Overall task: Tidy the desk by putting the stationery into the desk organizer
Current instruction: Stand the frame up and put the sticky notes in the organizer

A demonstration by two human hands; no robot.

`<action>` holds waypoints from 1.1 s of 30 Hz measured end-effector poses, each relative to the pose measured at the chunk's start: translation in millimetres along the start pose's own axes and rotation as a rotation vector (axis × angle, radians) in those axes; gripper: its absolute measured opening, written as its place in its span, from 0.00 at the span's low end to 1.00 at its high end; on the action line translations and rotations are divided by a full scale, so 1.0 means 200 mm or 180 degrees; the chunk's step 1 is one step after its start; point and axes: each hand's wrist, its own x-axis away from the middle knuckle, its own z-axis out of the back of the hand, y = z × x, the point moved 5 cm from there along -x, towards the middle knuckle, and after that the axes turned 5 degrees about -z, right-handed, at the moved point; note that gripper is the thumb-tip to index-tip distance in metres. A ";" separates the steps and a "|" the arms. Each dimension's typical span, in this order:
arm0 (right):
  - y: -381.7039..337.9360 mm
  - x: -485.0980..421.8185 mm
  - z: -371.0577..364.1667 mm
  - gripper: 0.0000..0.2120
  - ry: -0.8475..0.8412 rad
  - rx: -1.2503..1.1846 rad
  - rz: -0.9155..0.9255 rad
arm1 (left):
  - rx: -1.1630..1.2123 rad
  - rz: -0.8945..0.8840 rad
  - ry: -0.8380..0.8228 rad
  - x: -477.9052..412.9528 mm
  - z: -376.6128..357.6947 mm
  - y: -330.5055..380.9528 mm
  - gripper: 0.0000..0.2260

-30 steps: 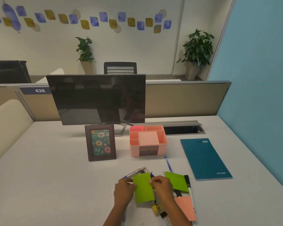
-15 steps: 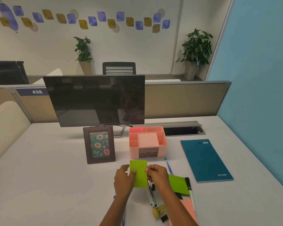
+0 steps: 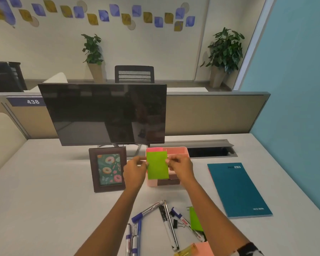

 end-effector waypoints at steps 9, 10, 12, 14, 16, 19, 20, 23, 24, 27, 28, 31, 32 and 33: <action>-0.15 -0.41 -0.03 0.03 0.0163 0.0584 0.0366 | -0.0126 -0.0070 0.0097 -0.35 -0.10 0.13 0.06; -0.15 -0.44 -0.04 0.05 0.0171 0.0644 0.0396 | -0.0130 -0.0089 0.0113 -0.38 -0.11 0.12 0.06; -0.15 -0.49 -0.06 0.06 0.0190 0.0738 0.0455 | -0.0134 -0.0135 0.0133 -0.44 -0.13 0.11 0.06; -0.13 -0.53 -0.08 0.06 0.0216 0.0770 0.0487 | -0.0184 -0.0155 0.0147 -0.48 -0.16 0.09 0.06; -0.11 -0.56 -0.11 0.06 0.0237 0.0822 0.0482 | -0.0207 -0.0134 0.0156 -0.51 -0.18 0.05 0.05; -0.06 -0.60 -0.13 0.06 0.0227 0.0924 0.0450 | -0.0274 -0.0084 0.0088 -0.54 -0.22 -0.02 0.05; -0.04 -0.61 -0.14 0.07 0.0221 0.0951 0.0442 | -0.0297 -0.0080 0.0047 -0.55 -0.24 -0.04 0.06; 0.01 -0.63 -0.15 0.06 0.0170 0.1162 0.0439 | -0.0430 -0.0059 -0.0039 -0.55 -0.28 -0.09 0.08; 0.02 -0.64 -0.15 0.06 0.0140 0.1289 0.0450 | -0.0487 -0.0044 -0.0041 -0.55 -0.28 -0.10 0.09; 0.07 -0.66 -0.17 0.06 0.0061 0.1585 0.0427 | -0.0633 -0.0003 -0.0014 -0.54 -0.30 -0.15 0.09; 0.08 -0.66 -0.18 0.07 0.0052 0.1659 0.0425 | -0.0655 0.0006 -0.0013 -0.54 -0.30 -0.15 0.09; 0.09 -0.67 -0.19 0.08 0.0024 0.1998 0.0446 | -0.0665 -0.0013 0.0024 -0.52 -0.31 -0.16 0.10; 0.09 -0.68 -0.19 0.08 0.0015 0.2074 0.0437 | -0.0681 -0.0031 0.0050 -0.51 -0.32 -0.16 0.09; 0.09 -0.68 -0.20 0.08 0.0001 0.2115 0.0425 | -0.0695 -0.0053 0.0078 -0.51 -0.32 -0.16 0.09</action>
